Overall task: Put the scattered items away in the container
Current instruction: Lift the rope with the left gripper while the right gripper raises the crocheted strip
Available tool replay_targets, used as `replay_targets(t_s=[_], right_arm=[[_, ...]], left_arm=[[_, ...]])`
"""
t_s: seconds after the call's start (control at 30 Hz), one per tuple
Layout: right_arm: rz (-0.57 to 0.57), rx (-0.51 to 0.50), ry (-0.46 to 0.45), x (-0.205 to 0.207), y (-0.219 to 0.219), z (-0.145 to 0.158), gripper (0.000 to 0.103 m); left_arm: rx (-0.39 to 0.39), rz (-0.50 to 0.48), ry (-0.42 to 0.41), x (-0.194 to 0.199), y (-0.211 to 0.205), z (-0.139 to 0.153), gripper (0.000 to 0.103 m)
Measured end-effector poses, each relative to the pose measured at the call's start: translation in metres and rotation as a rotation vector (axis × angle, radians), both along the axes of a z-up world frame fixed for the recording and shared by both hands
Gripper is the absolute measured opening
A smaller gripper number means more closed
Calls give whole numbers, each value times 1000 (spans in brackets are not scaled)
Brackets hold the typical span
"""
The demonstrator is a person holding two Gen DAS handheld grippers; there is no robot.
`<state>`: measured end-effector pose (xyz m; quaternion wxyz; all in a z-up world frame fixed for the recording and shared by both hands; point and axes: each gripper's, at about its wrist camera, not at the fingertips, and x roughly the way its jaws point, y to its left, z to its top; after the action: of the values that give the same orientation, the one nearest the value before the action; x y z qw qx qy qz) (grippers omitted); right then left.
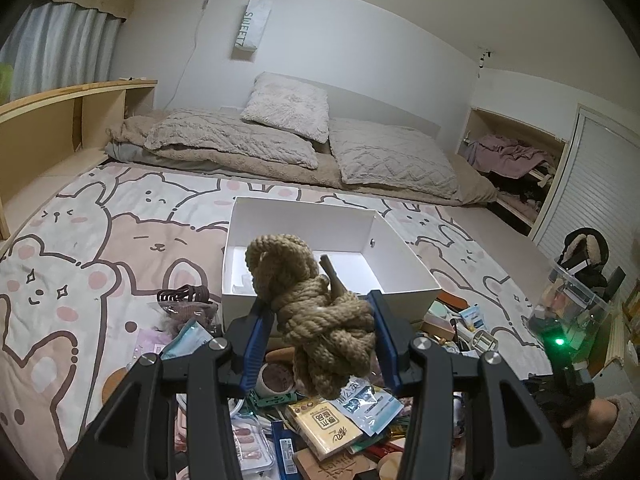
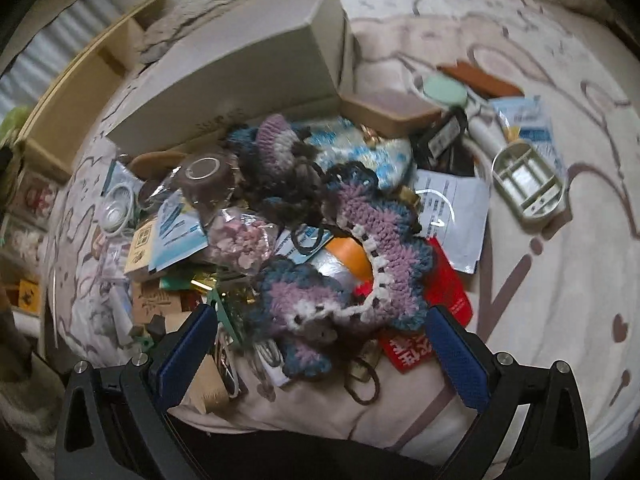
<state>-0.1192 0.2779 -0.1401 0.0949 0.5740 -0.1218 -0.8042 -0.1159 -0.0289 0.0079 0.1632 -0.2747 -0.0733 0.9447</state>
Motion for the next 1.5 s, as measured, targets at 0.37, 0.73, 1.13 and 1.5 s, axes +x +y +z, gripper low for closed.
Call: replay_targets(t_s=[0.37, 0.73, 1.13, 1.5], right_arm=[[31, -194, 3, 6, 12, 0, 19], [40, -441, 205, 15, 12, 65, 19], [63, -570, 437, 9, 12, 150, 19], [168, -444, 596, 4, -6, 227, 19]], left_arm=[[7, 0, -2, 2, 3, -4, 47], [8, -3, 12, 5, 5, 0, 47], [10, -6, 72, 13, 4, 26, 47], [-20, -6, 164, 9, 5, 73, 47]])
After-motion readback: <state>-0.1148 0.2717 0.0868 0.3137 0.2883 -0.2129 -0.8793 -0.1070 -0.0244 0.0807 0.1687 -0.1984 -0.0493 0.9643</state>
